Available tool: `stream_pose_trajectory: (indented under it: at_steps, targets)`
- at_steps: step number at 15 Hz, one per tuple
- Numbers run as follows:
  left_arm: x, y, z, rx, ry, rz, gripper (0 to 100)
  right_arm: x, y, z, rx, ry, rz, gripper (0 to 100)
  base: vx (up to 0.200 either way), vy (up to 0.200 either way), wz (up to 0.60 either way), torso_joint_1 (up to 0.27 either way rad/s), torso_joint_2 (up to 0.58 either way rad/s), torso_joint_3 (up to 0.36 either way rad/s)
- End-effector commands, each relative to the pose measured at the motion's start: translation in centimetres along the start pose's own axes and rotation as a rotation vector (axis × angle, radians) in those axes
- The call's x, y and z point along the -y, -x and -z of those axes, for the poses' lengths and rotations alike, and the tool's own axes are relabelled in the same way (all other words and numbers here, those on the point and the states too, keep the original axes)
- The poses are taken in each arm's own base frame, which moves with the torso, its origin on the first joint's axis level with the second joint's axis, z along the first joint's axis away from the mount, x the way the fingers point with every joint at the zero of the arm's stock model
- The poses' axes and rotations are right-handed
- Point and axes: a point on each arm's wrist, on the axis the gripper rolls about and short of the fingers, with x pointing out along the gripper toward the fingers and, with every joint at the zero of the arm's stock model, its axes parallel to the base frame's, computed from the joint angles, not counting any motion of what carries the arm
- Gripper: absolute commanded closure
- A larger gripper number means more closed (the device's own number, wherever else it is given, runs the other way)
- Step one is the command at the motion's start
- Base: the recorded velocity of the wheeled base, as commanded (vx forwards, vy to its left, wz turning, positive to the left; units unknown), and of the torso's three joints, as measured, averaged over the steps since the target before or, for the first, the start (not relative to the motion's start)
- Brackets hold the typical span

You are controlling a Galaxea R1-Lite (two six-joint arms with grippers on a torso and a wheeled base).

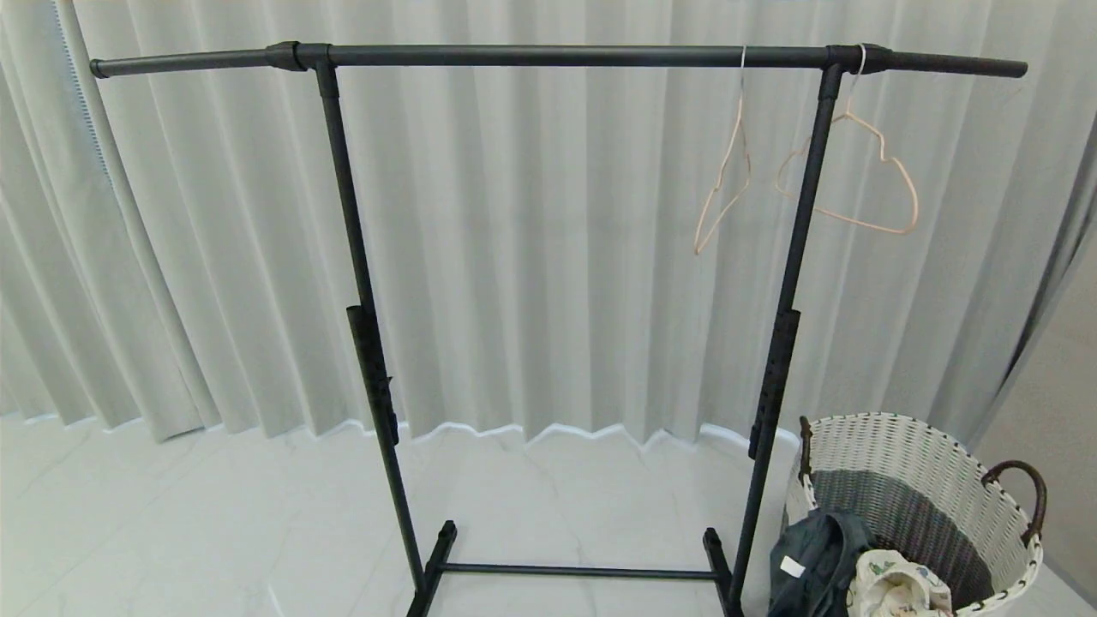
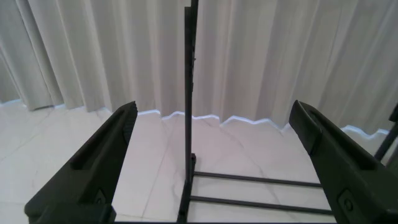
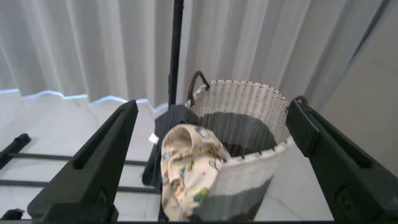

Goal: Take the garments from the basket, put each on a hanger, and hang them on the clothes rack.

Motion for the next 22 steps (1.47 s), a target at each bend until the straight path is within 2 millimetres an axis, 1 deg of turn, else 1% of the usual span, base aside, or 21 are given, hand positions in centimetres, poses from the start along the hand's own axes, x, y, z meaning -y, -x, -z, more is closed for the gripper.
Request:
stream_pose_trajectory:
  at_steps: [1, 4, 10, 11, 12, 13, 15, 16, 17, 18, 19, 20, 21, 22]
  targets:
    - [0.0, 0.0, 0.0, -0.002, -0.001, -0.001, 0, 0.0, 0.0, 0.0, 0.000, -0.001, 0.000, 0, 0.200, 0.000, 0.00, 0.002, 0.00, 0.002]
    - [0.0, 0.0, 0.0, -0.002, -0.001, -0.001, 0, 0.0, 0.0, 0.0, 0.001, 0.001, 0.000, 0, 0.200, 0.000, 0.00, 0.001, 0.00, 0.004]
    - [0.0, 0.0, 0.0, -0.001, 0.001, -0.001, 0, 0.0, 0.0, -0.1, 0.007, -0.016, 0.003, 0, 0.000, 0.000, 0.00, 0.000, 0.00, 0.000]
    - [0.0, 0.0, 0.0, -0.002, 0.002, -0.001, 0, 0.1, 0.0, -0.5, 0.043, -0.019, 0.013, 0, 0.000, 0.000, 0.00, 0.000, 0.00, 0.000]
    - [0.0, 0.0, 0.0, -0.002, 0.001, -0.001, 0, 0.1, 0.5, -2.3, 0.108, -0.049, 0.003, 0, 0.000, 0.000, 0.00, 0.000, 0.00, 0.000]
    - [0.0, 0.0, 0.0, -0.002, -0.004, -0.001, 0, 0.3, 0.6, -3.9, 0.091, -0.078, -0.018, 0, 0.000, 0.000, 0.00, 0.000, 0.00, 0.000]
    - [0.0, 0.0, 0.0, -0.002, -0.004, -0.001, 0, 0.7, 0.1, -7.0, -0.032, -0.063, -0.075, 0, 0.000, 0.000, 0.00, 0.000, 0.00, 0.000]
    - [0.0, 0.0, 0.0, -0.001, -0.002, -0.001, 0, 0.8, -1.0, -8.1, -0.140, -0.037, -0.093, 0, 0.000, 0.000, 0.00, 0.000, 0.00, 0.000]
    - [0.0, 0.0, 0.0, -0.001, -0.001, -0.001, 0, 0.8, -2.1, -8.6, -0.226, -0.020, -0.086, 0, 0.000, 0.000, 0.00, 0.000, 0.00, 0.000]
    - [0.0, 0.0, 0.0, -0.002, -0.001, -0.001, 0, 0.7, -3.8, -8.7, -0.334, 0.011, -0.086, 0, 0.000, 0.000, 0.00, 0.000, 0.00, 0.000]
    - [0.0, 0.0, 0.0, -0.002, -0.001, -0.001, 0, 0.7, -5.7, -7.8, -0.494, 0.084, -0.075, 0, 0.000, 0.000, 0.00, 0.000, 0.00, 0.000]
    - [0.0, 0.0, 0.0, -0.002, -0.001, -0.001, 0, 0.6, -5.9, -7.6, -0.517, 0.093, -0.073, 0, 0.000, 0.000, 0.00, 0.000, 0.00, 0.000]
    - [0.0, 0.0, 0.0, -0.002, -0.001, -0.001, 0, 0.5, -7.8, -5.2, -0.757, 0.212, -0.084, 0, 0.000, 0.000, 0.00, 0.000, 0.00, 0.000]
    - [0.0, 0.0, 0.0, -0.002, -0.001, -0.001, 0, 0.4, -8.3, -3.7, -0.856, 0.272, -0.121, 0, 0.000, 0.000, 0.00, 0.000, 0.00, 0.000]
